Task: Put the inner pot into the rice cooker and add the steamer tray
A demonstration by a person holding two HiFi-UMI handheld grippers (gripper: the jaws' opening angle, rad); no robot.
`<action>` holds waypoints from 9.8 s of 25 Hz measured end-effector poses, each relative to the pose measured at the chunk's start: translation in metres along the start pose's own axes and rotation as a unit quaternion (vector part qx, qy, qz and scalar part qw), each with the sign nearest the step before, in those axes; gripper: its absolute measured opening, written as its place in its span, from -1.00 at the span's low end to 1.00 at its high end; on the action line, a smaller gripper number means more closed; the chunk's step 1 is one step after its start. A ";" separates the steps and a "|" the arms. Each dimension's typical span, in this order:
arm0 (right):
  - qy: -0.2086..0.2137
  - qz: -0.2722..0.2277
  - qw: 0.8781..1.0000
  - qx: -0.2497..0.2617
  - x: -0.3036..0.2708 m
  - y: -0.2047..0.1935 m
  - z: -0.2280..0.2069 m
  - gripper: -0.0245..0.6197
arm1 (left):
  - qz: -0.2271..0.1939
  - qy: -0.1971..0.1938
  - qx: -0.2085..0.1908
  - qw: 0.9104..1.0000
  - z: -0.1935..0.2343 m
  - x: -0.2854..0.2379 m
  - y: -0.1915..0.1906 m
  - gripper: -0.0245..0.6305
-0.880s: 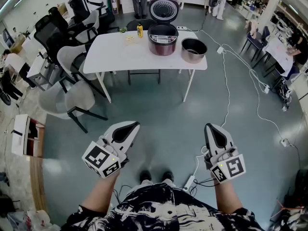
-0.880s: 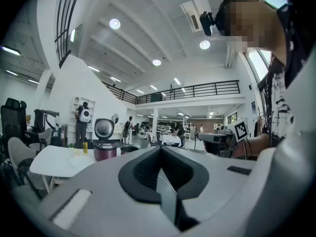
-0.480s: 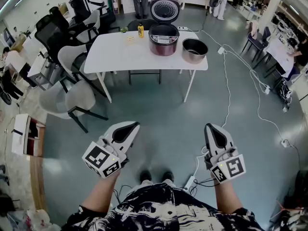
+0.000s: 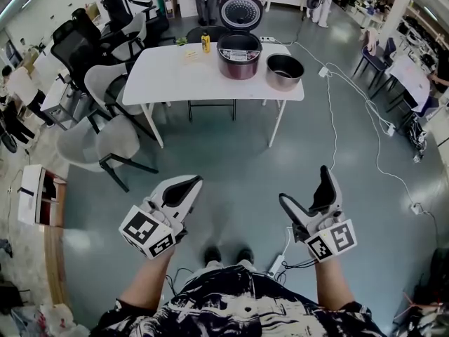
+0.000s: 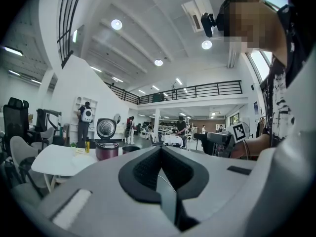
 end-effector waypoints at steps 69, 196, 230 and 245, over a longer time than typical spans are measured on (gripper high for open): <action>0.049 0.061 0.996 0.051 -0.504 -0.158 -0.412 0.71 | 0.019 0.039 -0.016 0.999 0.473 -0.467 -0.028 -0.91; -0.122 0.538 0.827 -0.105 -0.769 -0.351 -0.535 -0.90 | -0.012 -0.019 0.050 0.999 0.585 -0.493 -0.049 -0.91; -0.124 0.684 0.696 0.183 -0.792 -0.428 -0.504 -0.80 | -0.032 0.042 0.090 0.995 0.642 -0.427 -0.075 -0.91; -0.092 0.664 0.732 0.119 -0.778 -0.422 -0.512 -0.61 | -0.041 0.040 0.096 0.994 0.650 -0.422 -0.076 -0.91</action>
Point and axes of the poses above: the fingertips, and each gripper's own axes: x backward along the fingers, z to its left, y out of its top, the point moved 8 cm from there along x, backward along the fingers, and after that the axes turned 11 degrees about -z, right-handed, at the moved point
